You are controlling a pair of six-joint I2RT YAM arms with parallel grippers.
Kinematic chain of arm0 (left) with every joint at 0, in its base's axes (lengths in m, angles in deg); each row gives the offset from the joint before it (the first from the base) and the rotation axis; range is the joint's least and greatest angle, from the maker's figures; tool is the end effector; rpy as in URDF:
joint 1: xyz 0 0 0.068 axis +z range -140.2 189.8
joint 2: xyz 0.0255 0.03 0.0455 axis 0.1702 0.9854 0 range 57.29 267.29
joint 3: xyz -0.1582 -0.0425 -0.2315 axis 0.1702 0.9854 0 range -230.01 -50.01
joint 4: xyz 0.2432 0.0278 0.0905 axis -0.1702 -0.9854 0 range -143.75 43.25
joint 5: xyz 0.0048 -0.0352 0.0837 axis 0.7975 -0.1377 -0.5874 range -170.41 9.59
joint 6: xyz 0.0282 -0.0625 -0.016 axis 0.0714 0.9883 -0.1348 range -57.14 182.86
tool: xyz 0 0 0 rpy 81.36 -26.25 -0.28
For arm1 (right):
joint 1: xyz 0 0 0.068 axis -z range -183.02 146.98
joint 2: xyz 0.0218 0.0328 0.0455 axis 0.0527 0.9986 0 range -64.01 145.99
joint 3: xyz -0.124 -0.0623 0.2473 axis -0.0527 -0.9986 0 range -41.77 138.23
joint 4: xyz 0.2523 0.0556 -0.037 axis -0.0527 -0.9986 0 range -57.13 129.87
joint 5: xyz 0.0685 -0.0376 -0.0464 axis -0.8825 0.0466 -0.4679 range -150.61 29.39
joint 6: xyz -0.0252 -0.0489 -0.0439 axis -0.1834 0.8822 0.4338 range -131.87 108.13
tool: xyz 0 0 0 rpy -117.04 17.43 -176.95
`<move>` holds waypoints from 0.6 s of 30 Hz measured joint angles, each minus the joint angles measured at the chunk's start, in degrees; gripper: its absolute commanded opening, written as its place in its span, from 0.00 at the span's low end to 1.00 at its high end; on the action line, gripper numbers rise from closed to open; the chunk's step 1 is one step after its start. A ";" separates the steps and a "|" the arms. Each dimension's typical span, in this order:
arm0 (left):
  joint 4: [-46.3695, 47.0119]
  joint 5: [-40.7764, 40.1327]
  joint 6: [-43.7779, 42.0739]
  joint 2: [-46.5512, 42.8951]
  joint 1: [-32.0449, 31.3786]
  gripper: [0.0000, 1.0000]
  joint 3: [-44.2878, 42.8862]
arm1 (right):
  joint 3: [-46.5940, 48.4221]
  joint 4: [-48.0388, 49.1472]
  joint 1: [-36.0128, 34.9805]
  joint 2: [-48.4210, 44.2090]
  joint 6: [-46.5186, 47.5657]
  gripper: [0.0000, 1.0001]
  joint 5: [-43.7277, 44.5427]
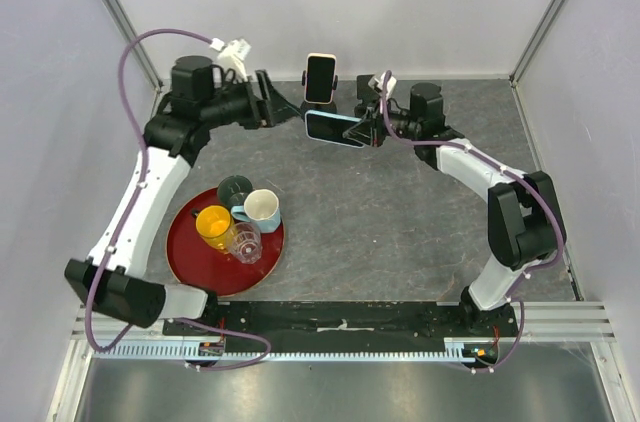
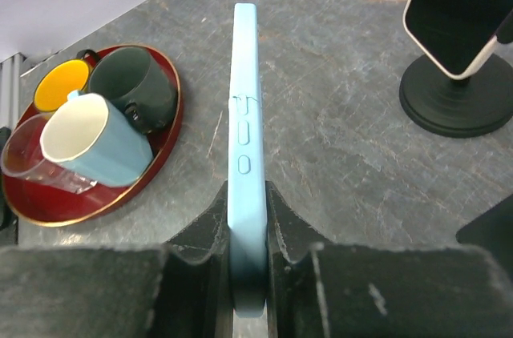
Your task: Place the phone on the phone stand
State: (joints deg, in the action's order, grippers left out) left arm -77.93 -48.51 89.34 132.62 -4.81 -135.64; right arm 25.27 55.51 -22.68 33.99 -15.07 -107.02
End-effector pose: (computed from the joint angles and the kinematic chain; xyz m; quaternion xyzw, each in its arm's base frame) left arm 0.2778 -0.1038 0.4386 0.0733 0.8037 -0.4033 0.4313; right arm 0.3706 0.1767 0.2816 -0.3411 0.6890 0.4175 0.4844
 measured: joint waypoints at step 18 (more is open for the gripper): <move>3.96 13.60 -12.50 15.39 -5.31 0.75 -0.66 | 2.89 -12.11 8.55 0.00 4.15 0.00 -17.77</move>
State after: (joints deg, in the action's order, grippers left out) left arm -73.98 -34.92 76.84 148.00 -10.13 -136.29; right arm 28.16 43.40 -14.14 33.99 -10.92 -124.79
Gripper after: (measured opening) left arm 0.752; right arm 0.198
